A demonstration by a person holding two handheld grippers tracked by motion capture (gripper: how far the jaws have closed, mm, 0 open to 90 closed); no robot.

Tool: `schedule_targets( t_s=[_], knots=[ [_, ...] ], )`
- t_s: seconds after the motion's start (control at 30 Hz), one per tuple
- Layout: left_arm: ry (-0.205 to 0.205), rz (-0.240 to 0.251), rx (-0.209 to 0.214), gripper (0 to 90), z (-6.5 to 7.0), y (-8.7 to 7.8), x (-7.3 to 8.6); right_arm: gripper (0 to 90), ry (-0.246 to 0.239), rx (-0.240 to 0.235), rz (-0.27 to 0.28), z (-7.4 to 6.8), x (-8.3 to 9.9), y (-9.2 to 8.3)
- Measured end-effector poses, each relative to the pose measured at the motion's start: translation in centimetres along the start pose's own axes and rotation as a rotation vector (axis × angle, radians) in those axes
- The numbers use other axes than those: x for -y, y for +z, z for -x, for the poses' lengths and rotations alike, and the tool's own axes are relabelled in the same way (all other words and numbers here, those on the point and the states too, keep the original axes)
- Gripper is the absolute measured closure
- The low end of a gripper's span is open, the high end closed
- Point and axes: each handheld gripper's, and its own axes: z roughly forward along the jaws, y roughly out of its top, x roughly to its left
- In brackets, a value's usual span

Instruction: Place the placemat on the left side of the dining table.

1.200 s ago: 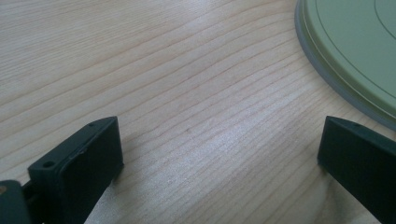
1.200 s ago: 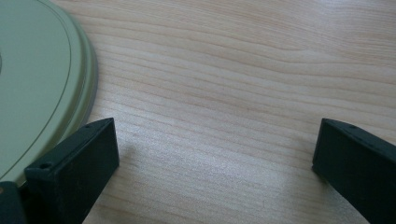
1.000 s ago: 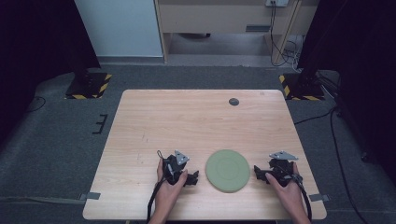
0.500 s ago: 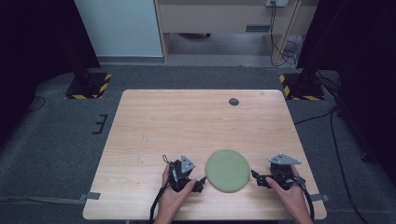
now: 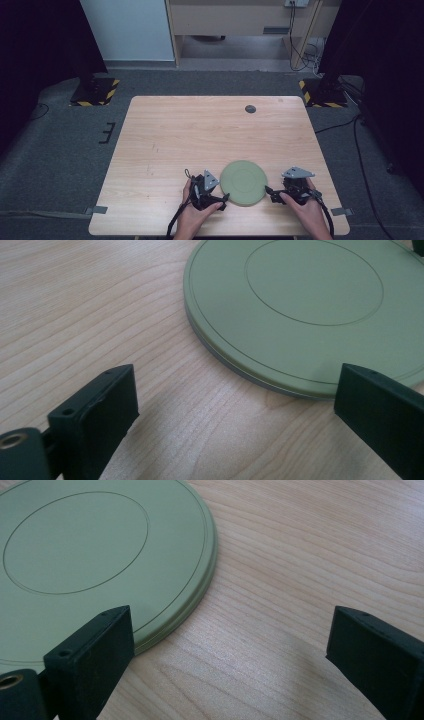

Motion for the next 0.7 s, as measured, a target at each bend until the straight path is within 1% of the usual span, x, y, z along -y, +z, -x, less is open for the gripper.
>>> schedule_targets(
  t_s=[0.03,0.17,0.23,0.27,0.3,0.4,0.43,0.47,0.57,0.7],
  knots=[
    [-0.008,-0.002,-0.001,2.4,-0.05,0.03,0.0,5.1,0.0,0.001,-0.001,0.0,0.0,0.01],
    [-0.004,-0.004,-0.006,2.5,-0.02,0.01,-0.03,3.8,0.0,0.006,-0.002,-0.01,-0.02,0.05],
    [0.001,0.002,-0.026,3.2,0.07,0.0,-0.11,3.3,0.007,0.018,0.0,-0.1,-0.11,0.17],
    [0.001,0.004,-0.03,3.2,0.06,0.03,-0.13,3.3,0.007,0.018,0.0,-0.1,-0.11,0.17],
    [-0.004,0.005,-0.037,3.4,-0.07,0.12,-0.18,2.9,0.005,0.029,0.002,-0.14,-0.16,0.26],
    [-0.012,0.006,-0.037,3.3,-0.27,0.23,-0.21,1.7,0.008,0.038,0.0,-0.13,-0.21,0.36],
    [-0.016,0.01,-0.043,3.3,-0.33,0.31,-0.25,1.7,0.008,0.038,0.0,-0.13,-0.21,0.36],
    [-0.014,0.01,-0.048,3.3,-0.35,0.34,-0.28,1.2,0.016,0.045,0.0,-0.17,-0.26,0.43],
    [-0.009,0.011,-0.061,3.2,-0.37,0.42,-0.36,0.9,0.019,0.059,0.003,-0.2,-0.34,0.55],
    [-0.019,0.01,-0.06,2.8,-0.45,0.46,-0.39,0.9,0.024,0.079,0.008,-0.32,-0.44,0.64]
  ],
)
